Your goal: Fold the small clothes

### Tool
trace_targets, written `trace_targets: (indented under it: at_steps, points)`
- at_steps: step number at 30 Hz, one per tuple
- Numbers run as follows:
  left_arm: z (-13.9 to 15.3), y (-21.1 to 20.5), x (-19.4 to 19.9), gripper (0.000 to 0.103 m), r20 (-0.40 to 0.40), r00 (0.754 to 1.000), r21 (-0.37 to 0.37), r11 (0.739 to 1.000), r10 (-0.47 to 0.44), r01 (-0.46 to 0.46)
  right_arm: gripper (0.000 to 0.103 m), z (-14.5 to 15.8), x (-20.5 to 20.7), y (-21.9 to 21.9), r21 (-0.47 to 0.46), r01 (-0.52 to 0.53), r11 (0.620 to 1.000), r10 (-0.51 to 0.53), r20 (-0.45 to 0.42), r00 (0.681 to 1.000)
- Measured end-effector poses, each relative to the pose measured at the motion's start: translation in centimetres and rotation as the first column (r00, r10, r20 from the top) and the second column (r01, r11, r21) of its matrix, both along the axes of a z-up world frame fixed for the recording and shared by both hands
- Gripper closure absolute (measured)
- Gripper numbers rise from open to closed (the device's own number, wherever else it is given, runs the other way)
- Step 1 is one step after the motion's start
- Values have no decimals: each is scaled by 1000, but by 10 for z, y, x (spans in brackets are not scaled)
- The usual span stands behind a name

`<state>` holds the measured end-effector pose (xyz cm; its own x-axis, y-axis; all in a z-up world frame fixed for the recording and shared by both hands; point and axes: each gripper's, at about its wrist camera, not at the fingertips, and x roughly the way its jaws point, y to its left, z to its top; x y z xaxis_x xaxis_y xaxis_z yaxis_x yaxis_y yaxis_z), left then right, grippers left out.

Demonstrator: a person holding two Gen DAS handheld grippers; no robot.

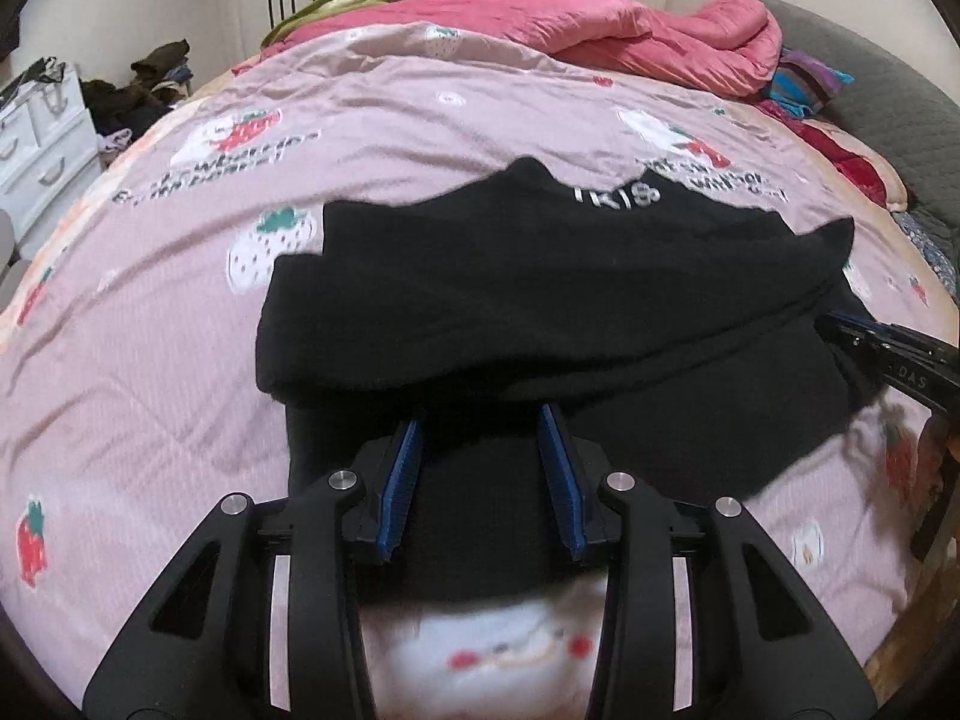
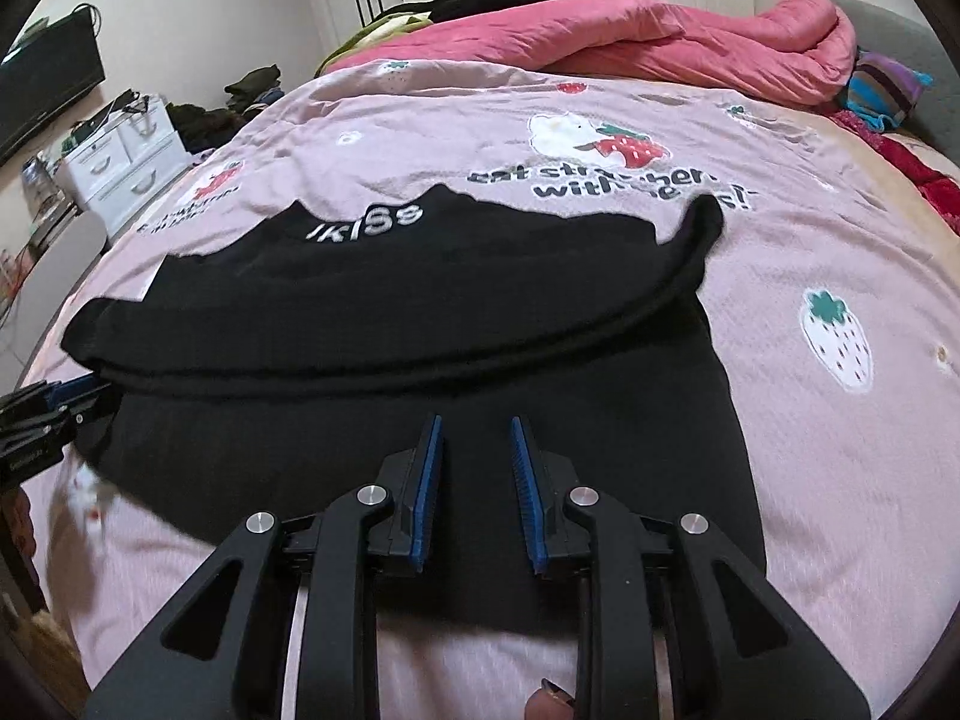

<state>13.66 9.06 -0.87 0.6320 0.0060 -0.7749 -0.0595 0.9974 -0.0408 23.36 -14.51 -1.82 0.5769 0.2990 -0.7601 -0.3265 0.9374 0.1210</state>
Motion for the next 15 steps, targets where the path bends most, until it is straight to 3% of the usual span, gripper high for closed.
trace_targets:
  at_steps: [15]
  points:
    - [-4, 20, 57, 72, -23, 995, -100, 990, 97, -99, 80, 3, 51, 8, -4, 62, 998, -62, 2, 998]
